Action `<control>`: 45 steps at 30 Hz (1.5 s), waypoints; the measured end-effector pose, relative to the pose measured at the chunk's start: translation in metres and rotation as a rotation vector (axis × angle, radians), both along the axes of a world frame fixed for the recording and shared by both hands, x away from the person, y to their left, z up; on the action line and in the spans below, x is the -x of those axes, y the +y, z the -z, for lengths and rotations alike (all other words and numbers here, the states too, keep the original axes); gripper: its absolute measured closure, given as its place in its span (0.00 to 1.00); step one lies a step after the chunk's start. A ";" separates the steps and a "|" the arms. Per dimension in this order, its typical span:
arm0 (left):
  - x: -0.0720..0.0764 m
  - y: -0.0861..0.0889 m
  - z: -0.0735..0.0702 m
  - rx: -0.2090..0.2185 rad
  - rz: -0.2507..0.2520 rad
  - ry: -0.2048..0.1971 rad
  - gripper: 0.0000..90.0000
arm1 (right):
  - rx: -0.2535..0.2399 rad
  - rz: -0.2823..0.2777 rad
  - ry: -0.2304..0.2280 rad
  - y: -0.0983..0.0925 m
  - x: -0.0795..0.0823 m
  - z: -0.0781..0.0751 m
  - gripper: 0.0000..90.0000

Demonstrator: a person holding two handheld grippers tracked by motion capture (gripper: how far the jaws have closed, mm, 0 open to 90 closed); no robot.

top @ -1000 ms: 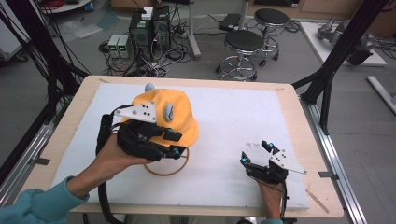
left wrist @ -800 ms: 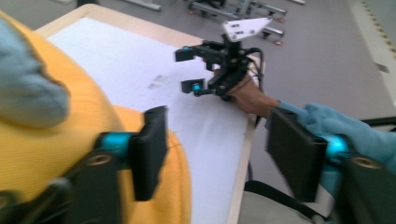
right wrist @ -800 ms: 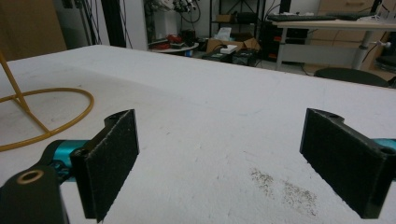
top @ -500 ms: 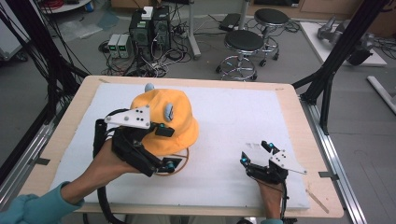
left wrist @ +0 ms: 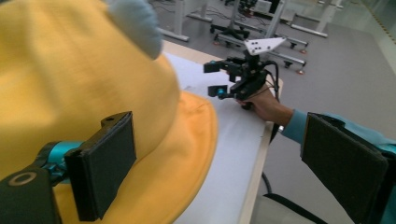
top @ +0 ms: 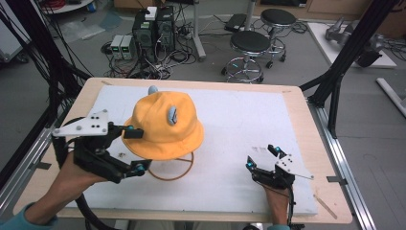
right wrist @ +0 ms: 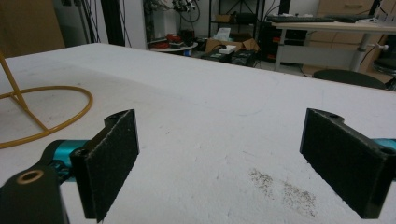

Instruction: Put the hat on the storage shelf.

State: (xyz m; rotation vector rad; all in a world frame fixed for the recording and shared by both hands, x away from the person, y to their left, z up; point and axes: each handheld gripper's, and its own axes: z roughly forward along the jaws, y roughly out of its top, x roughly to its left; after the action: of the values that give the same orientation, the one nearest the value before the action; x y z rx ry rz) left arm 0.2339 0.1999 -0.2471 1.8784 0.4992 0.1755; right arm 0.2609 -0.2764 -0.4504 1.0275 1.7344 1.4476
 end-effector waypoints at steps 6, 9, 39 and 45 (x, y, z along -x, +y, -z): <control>-0.006 0.031 0.004 0.006 -0.086 -0.032 0.12 | 0.002 -0.002 0.002 0.000 0.000 0.000 0.12; -0.013 0.049 0.010 0.014 -0.130 -0.046 0.12 | 0.002 0.000 0.002 0.001 0.000 0.000 0.12; -0.056 0.120 0.119 0.039 -0.427 -0.236 0.11 | 0.001 0.004 -0.002 0.000 0.000 0.000 0.12; -0.058 0.117 0.144 0.041 -0.448 -0.226 0.11 | -0.005 0.002 0.001 0.000 0.000 0.000 0.12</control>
State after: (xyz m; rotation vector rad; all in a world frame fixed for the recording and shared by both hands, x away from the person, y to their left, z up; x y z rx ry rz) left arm 0.2916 0.3169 -0.3912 1.6585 0.7537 0.6608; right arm 0.2608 -0.2766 -0.4506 1.0317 1.7311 1.4512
